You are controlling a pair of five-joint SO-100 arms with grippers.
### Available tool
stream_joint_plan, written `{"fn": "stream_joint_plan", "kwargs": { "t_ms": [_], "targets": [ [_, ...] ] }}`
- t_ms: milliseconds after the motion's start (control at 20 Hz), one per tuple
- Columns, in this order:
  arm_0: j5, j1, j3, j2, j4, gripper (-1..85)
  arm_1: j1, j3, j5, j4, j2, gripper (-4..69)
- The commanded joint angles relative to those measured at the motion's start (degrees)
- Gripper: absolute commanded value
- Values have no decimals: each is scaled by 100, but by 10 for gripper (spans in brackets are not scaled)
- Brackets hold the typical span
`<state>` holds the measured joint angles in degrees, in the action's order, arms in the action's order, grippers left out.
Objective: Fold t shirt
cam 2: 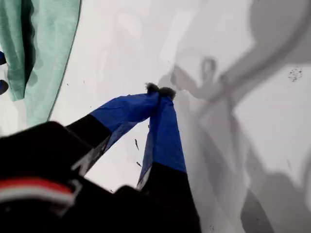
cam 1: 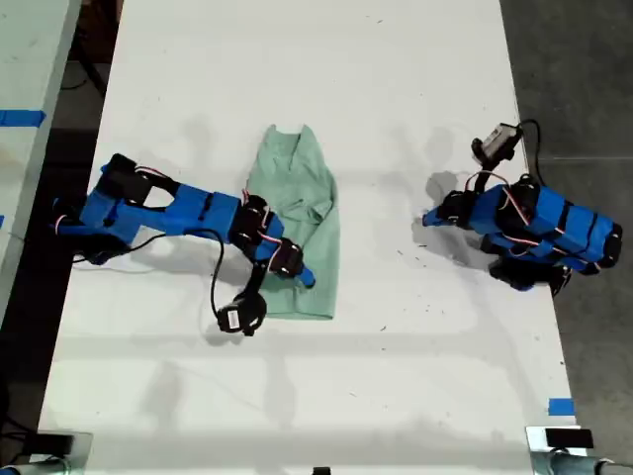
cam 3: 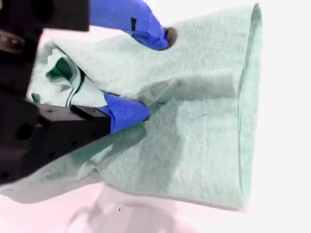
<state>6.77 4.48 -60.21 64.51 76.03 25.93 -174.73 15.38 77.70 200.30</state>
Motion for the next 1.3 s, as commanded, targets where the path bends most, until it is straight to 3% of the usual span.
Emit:
{"fn": "stream_joint_plan", "kwargs": {
  "t_ms": [0,200,300,450,550,700,850,1050,1150,1200,1250],
  "targets": [
    [141,-132,281,334,70,220,9,-272,79,0,79,-13],
    [70,-448,-88,1556,932,188,0,-272,79,0,79,-13],
    [53,-826,-800,2505,993,84,0,-272,79,0,79,-13],
    [158,-1767,-2505,3841,835,68,0,-272,79,0,79,-13],
    [527,-2505,-4113,4720,0,66,0,-272,79,0,79,-13],
    [896,-3437,-7102,5871,-2250,47,0,-272,79,0,79,-13],
    [958,-3630,-9272,5941,-4649,25,9,-272,79,0,79,-13],
    [1046,-3472,-10169,7137,-5001,17,-18,-281,62,-26,79,-13],
    [1195,-3533,-11408,9396,-5010,21,-26,-281,62,-18,79,-13],
    [1230,-3709,-12234,11452,-4438,26,-26,-281,62,-18,79,-13],
    [1143,-3911,-12850,14194,-2725,39,-18,-281,62,-18,79,-13]
  ]
}}
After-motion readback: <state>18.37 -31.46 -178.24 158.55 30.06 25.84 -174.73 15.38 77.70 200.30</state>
